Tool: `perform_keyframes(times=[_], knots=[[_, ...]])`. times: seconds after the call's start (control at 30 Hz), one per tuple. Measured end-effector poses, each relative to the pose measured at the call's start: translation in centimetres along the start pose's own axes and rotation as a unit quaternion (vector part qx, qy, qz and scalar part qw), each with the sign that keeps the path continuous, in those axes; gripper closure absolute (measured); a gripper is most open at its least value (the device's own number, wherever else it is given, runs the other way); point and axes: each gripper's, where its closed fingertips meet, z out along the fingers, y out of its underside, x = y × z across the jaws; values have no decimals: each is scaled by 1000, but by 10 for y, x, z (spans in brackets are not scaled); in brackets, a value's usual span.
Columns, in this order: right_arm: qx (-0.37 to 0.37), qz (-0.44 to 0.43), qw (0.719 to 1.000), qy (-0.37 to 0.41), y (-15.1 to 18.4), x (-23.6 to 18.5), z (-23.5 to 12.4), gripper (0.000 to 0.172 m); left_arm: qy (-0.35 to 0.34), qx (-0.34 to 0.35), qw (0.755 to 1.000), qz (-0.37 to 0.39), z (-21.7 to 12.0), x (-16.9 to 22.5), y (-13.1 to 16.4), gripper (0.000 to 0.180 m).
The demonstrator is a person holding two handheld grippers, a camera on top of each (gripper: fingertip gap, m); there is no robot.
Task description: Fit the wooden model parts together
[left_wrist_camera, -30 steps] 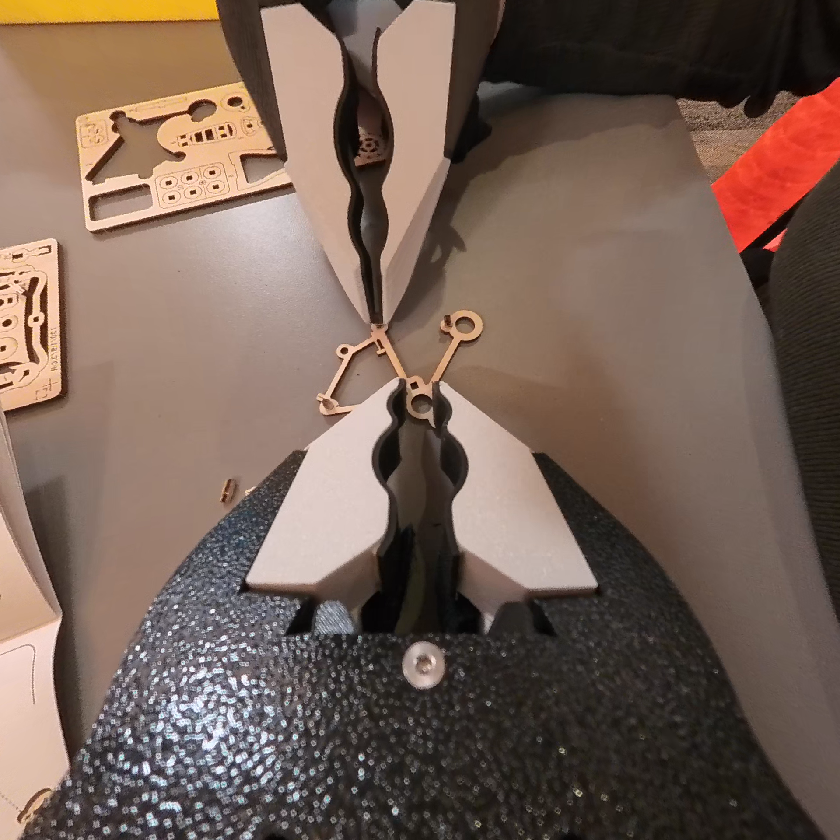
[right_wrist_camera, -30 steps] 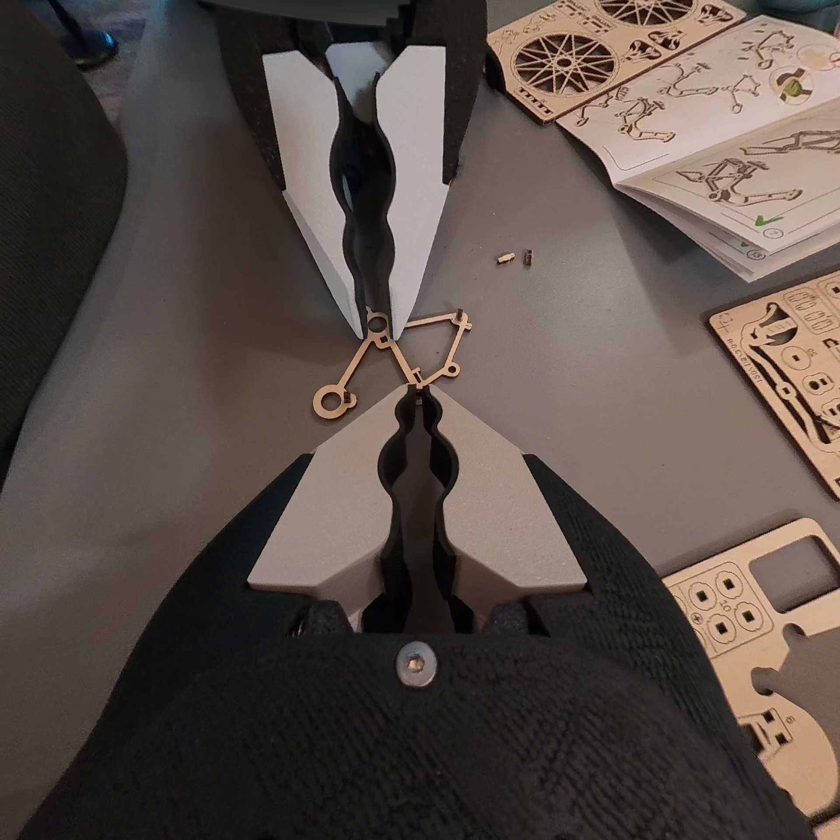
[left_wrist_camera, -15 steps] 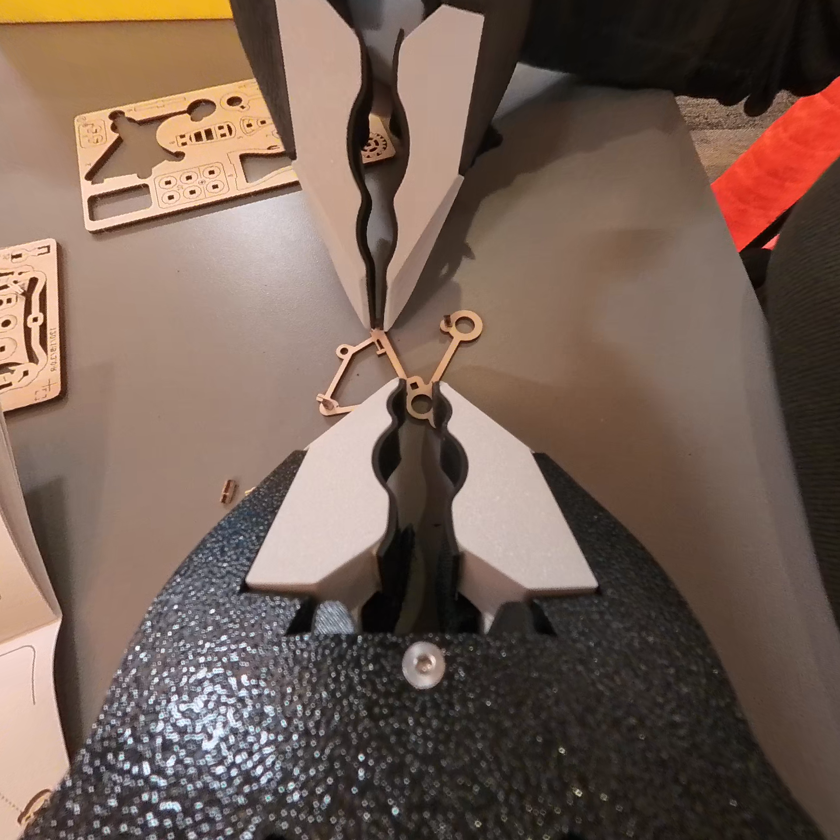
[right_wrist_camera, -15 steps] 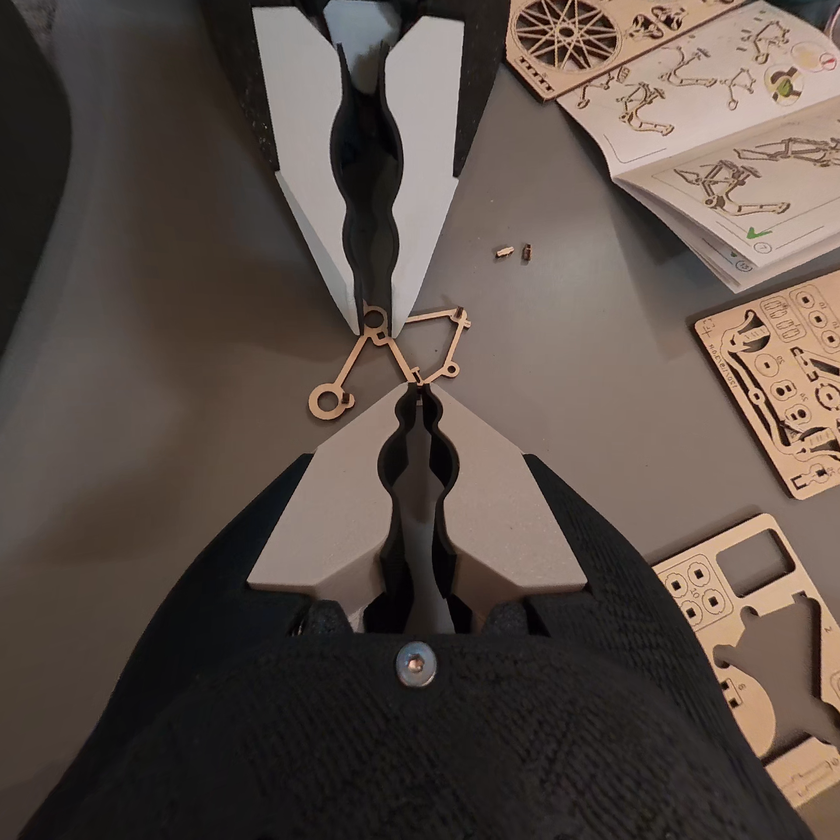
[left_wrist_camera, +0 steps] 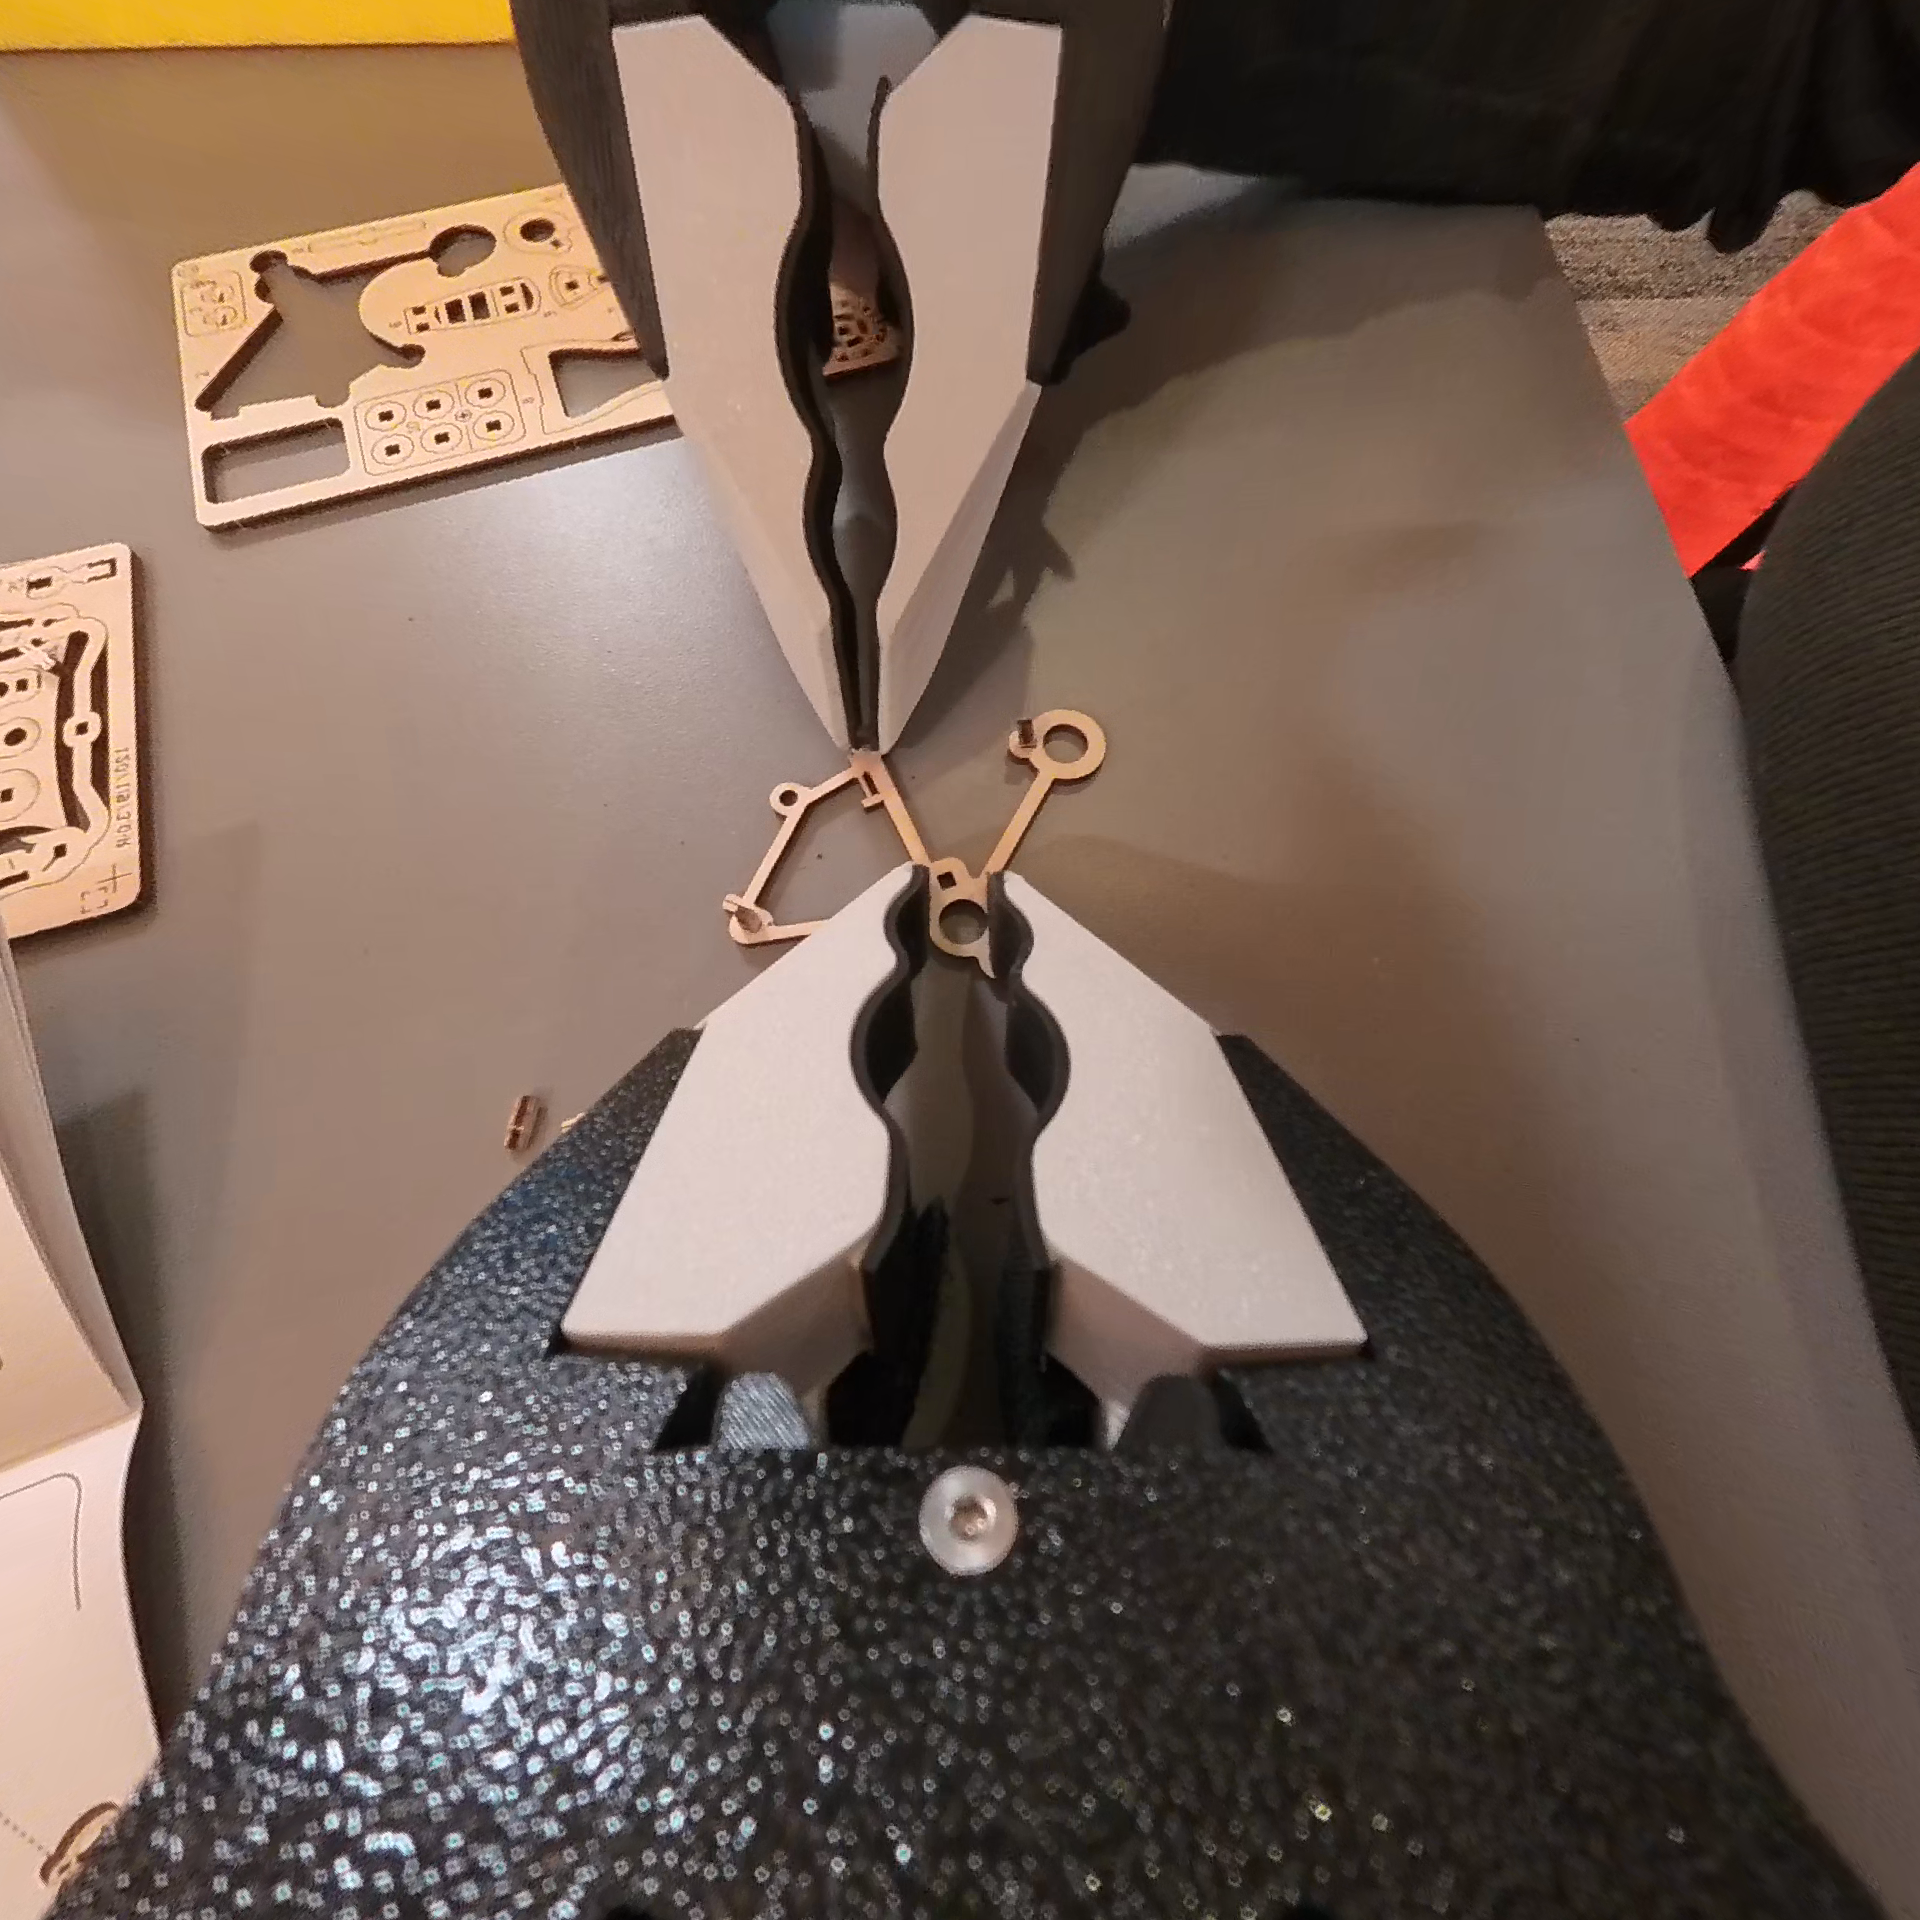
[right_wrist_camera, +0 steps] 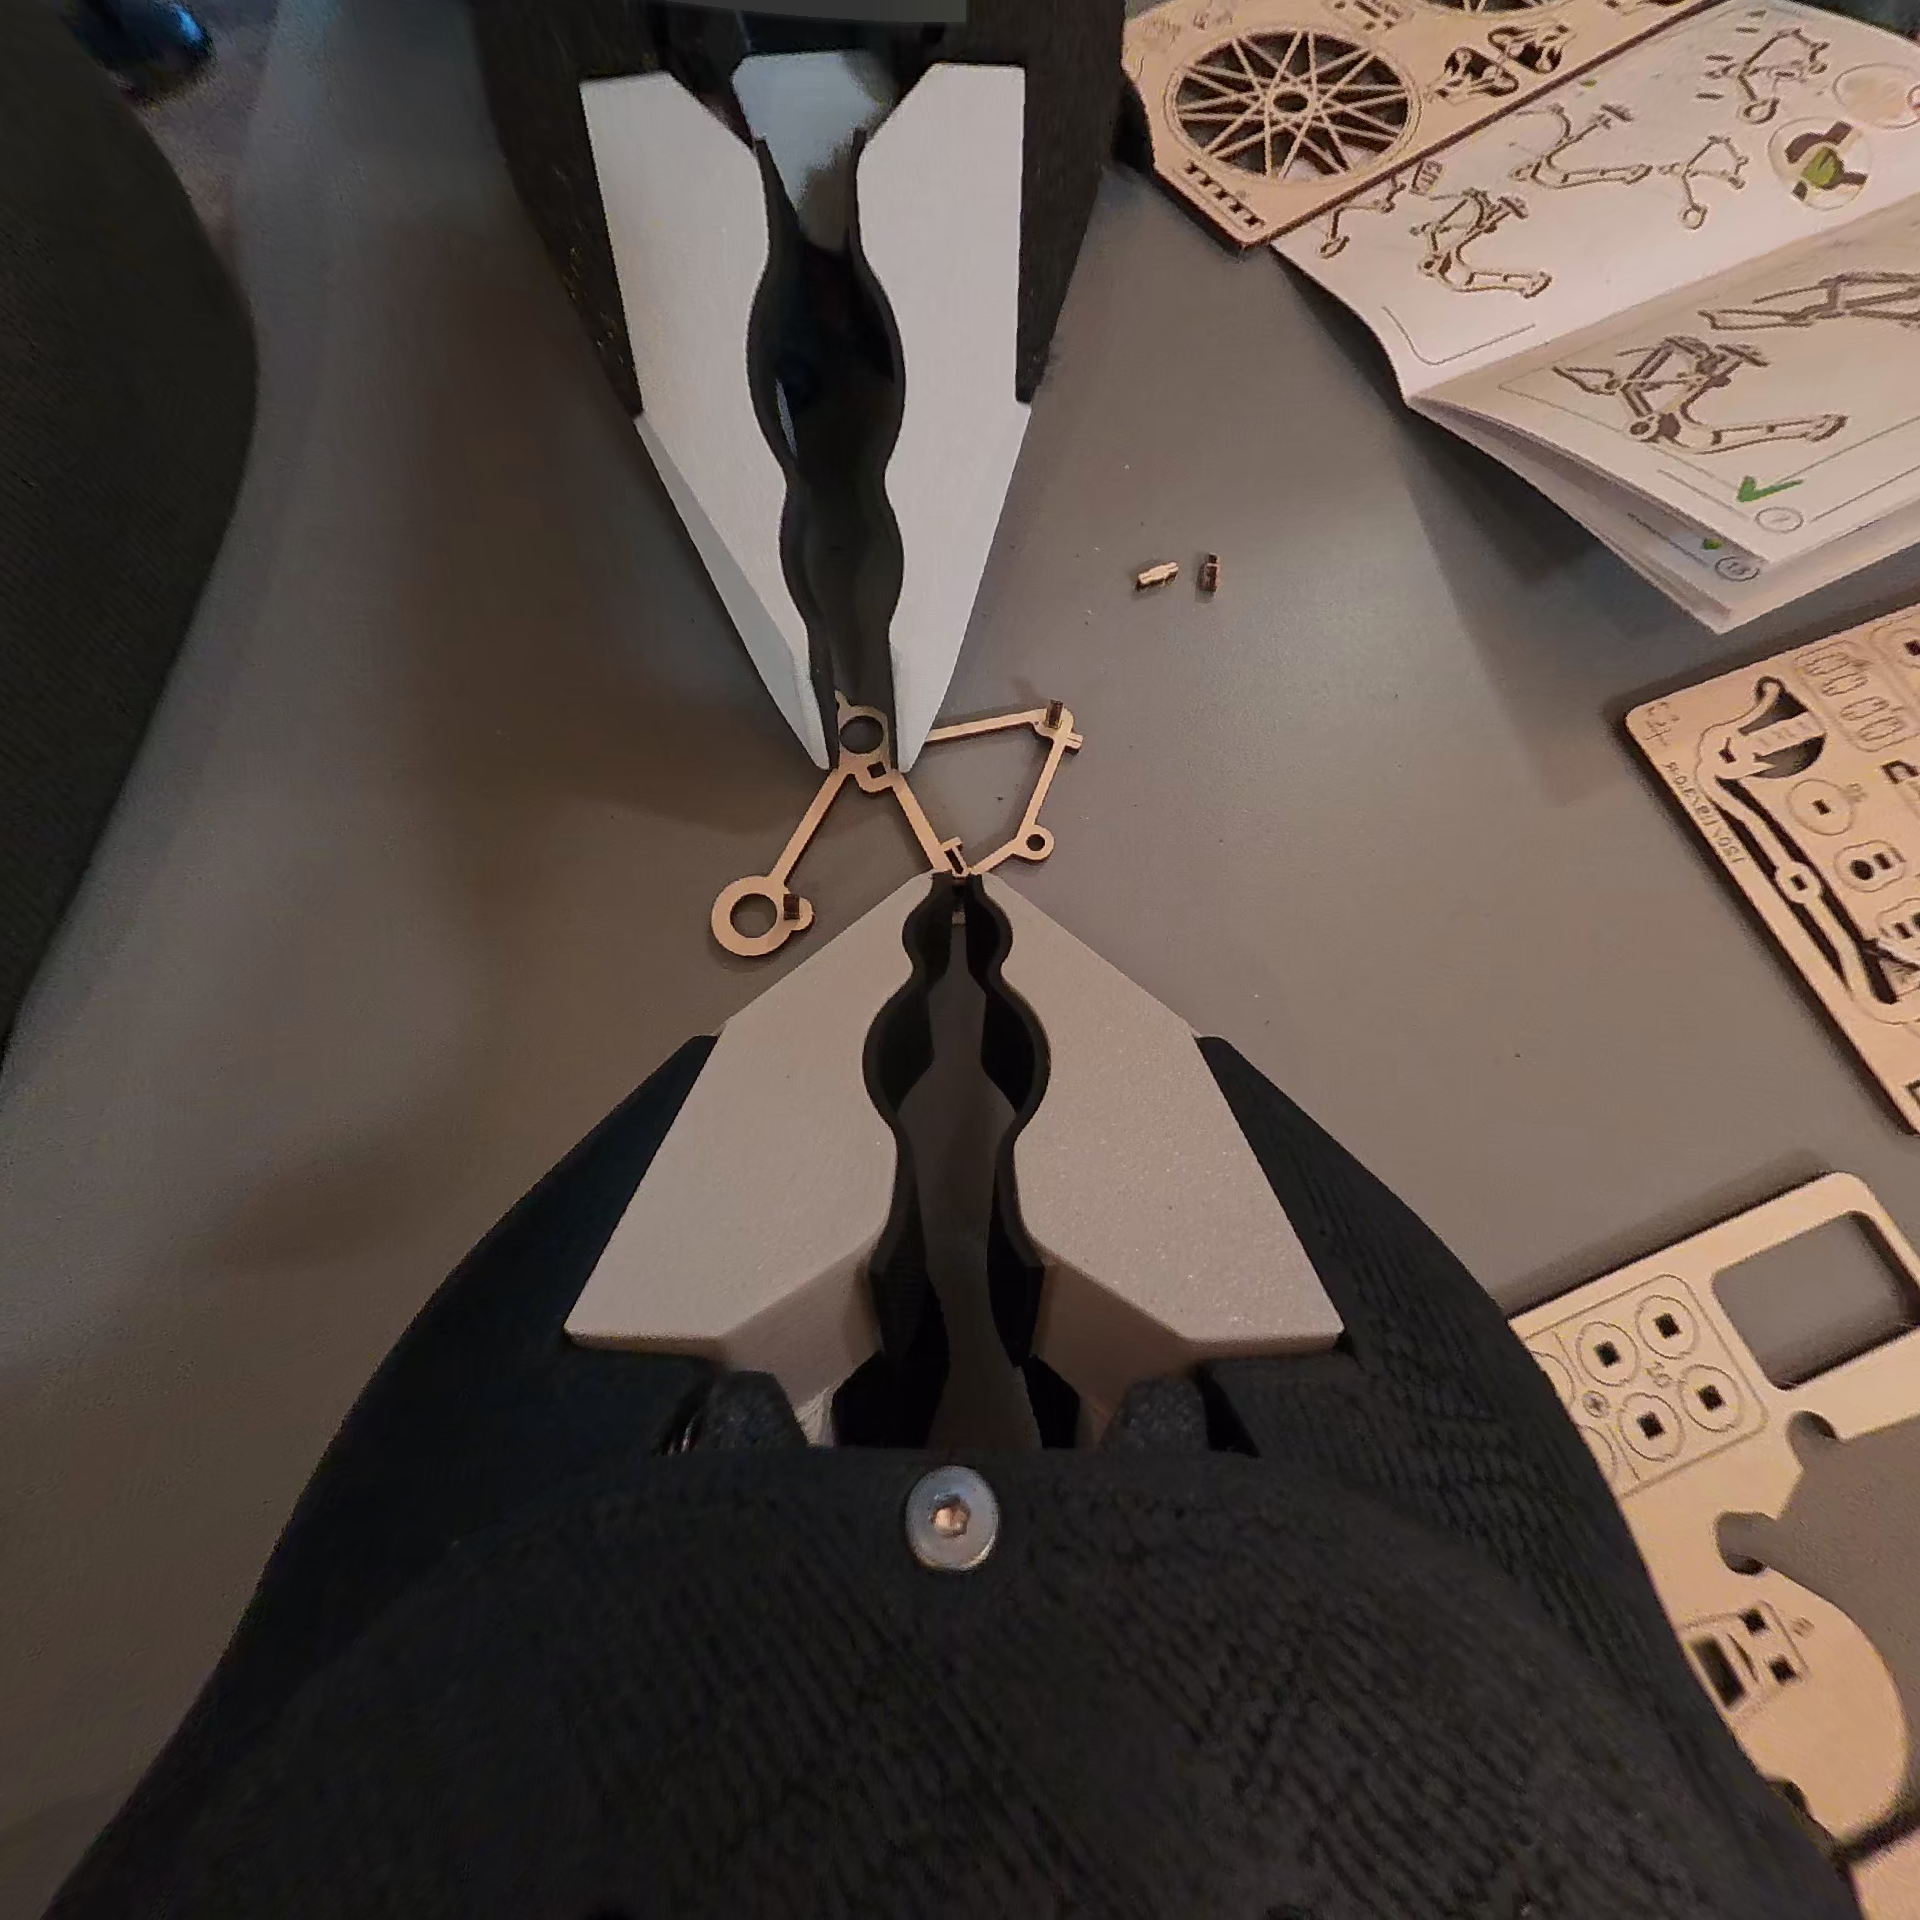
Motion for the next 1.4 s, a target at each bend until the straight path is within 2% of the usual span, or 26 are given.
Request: perform_keyframes(times=[0.4, 0.57, 0.73, 1.1, 1.4], knots=[[12, 16, 1000, -24, 1, -1, -1, 170, -1, 0, 1000, -1, 0, 0, 0, 172], [11, -3, 1000, -3, 1, 1, 0, 170, -3, 0, 1000, -2, 0, -1, 0, 172], [12, 28, 999, -32, 1, 0, -1, 170, -2, -1, 1000, -2, 0, -1, 0, 172], [11, 10, 1000, -7, 0, 1, 0, 169, -5, -1, 1000, -3, 0, -1, 0, 172], [15, 28, 999, -17, -1, 1, -1, 170, -5, -1, 1000, -3, 1, -2, 0, 172]])
